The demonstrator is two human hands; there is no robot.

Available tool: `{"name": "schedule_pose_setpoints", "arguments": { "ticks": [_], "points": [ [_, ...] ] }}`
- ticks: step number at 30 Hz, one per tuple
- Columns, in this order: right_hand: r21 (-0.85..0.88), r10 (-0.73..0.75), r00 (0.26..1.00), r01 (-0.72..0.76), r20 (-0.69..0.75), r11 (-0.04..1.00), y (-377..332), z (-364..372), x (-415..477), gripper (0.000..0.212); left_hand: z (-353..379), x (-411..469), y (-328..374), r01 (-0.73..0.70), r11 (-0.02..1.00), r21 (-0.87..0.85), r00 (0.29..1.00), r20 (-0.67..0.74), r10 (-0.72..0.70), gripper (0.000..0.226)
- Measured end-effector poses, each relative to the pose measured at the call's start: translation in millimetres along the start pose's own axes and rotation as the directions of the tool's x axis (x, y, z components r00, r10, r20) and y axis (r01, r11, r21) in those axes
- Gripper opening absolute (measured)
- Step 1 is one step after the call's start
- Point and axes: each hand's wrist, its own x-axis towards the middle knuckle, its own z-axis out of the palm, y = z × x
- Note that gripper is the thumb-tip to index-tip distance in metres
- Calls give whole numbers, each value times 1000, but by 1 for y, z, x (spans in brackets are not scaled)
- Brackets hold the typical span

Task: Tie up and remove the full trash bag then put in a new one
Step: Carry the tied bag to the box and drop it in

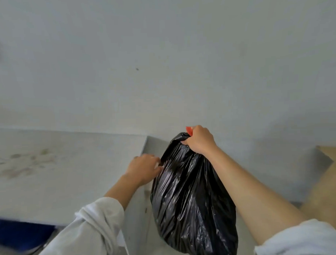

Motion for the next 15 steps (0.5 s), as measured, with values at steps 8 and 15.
{"name": "schedule_pose_setpoints", "arguments": {
  "ticks": [8,15],
  "points": [
    [85,-242,964,252,-107,964,-160,-18,-20,44,-130,-72,-109,169,986,17,969,-188,-162,40],
    [99,-343,915,370,-215,924,-274,49,-44,33,-162,-161,-231,281,957,75,934,-251,-255,40]
  ]
}}
